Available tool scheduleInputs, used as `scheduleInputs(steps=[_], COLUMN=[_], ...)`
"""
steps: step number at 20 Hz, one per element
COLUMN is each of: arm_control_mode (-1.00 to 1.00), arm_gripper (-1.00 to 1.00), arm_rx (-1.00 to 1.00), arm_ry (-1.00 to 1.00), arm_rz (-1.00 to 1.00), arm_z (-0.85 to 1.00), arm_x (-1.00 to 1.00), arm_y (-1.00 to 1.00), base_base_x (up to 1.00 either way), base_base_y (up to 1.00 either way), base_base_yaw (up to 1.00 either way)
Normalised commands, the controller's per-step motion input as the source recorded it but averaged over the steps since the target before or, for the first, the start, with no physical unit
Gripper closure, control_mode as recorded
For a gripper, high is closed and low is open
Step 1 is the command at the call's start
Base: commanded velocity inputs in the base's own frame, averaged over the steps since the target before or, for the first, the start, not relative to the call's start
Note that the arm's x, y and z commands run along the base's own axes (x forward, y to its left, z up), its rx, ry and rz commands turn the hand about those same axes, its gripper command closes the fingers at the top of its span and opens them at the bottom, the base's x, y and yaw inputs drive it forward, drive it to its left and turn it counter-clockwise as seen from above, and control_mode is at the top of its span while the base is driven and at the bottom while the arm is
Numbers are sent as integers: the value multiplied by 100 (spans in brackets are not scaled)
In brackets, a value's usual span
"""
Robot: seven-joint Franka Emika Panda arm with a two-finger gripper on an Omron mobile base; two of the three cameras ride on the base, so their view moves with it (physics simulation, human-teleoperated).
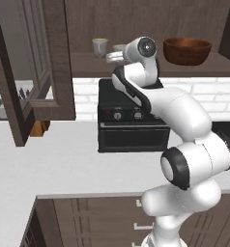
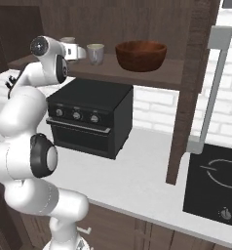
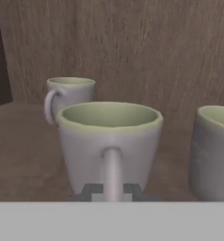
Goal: Gather all objects into one cabinet and sort the glasses and bowls to opposite sides.
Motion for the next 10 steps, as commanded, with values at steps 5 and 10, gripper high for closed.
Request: scheduleInputs(steps=[5, 10], arm_control_mode=[-100, -100], arm_gripper=[100, 100], arm_rx=[0, 0], arm_ry=[4, 2], arm_rz=[-1, -1], arm_z=[-1, -3], arm_x=[32, 23], arm_y=[0, 1], base_base_x=[0, 0], base_base_y=[0, 0], base_base_yaw=[0, 0])
